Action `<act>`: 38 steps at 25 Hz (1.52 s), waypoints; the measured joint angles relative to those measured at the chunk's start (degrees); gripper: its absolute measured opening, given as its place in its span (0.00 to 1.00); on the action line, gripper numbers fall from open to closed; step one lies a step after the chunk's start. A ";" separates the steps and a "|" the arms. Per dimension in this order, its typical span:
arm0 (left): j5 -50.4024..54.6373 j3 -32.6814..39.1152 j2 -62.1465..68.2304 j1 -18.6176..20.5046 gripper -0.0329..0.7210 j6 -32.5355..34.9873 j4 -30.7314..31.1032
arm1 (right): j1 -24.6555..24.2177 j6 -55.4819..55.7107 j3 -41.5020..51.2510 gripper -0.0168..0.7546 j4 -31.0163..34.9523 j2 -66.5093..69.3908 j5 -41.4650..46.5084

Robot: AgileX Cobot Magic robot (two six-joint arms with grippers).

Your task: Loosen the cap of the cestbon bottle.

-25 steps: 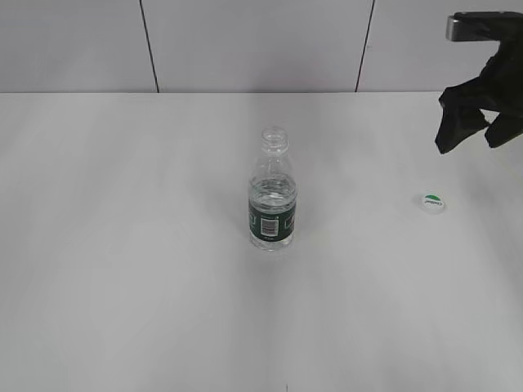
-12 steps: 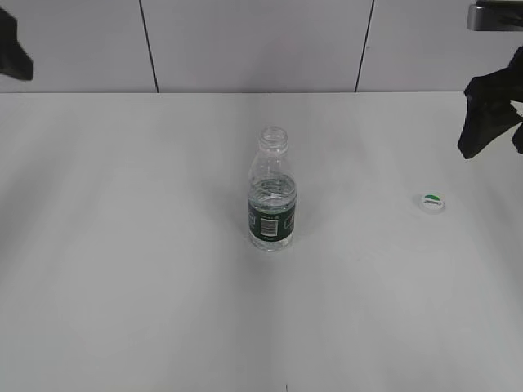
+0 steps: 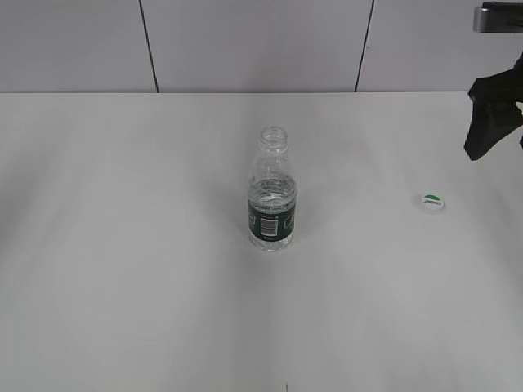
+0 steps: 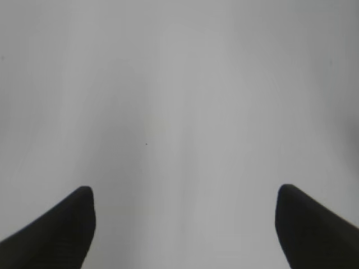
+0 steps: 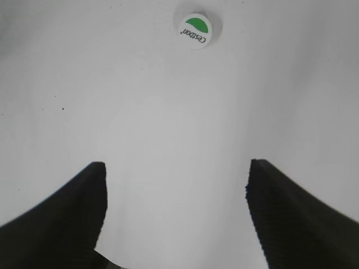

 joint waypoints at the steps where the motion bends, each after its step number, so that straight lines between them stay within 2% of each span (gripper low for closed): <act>1: 0.38 0.00 -0.07 0.00 0.83 0.45 0.00 | 0.00 0.06 0.00 0.79 0.00 0.00 0.00; 8: 5.30 0.00 -8.51 -0.23 0.83 4.31 -0.05 | -0.05 0.27 0.00 0.79 0.00 -2.64 0.00; 17: 12.19 0.95 -39.41 -1.64 0.83 5.13 -0.19 | -0.04 0.27 0.00 0.79 -0.17 -10.79 0.05; 29: 24.07 15.71 -73.65 -1.64 0.83 6.14 -0.56 | -0.04 0.31 0.00 0.79 -0.35 -20.44 0.05; 32: 24.55 18.94 -77.80 -1.64 0.83 6.17 -0.77 | -0.04 0.31 0.00 0.79 -0.58 -21.98 -0.01; 38: 24.42 25.59 -77.96 -1.38 0.83 6.21 -1.75 | -0.11 0.31 1.73 0.79 -0.77 -25.65 1.07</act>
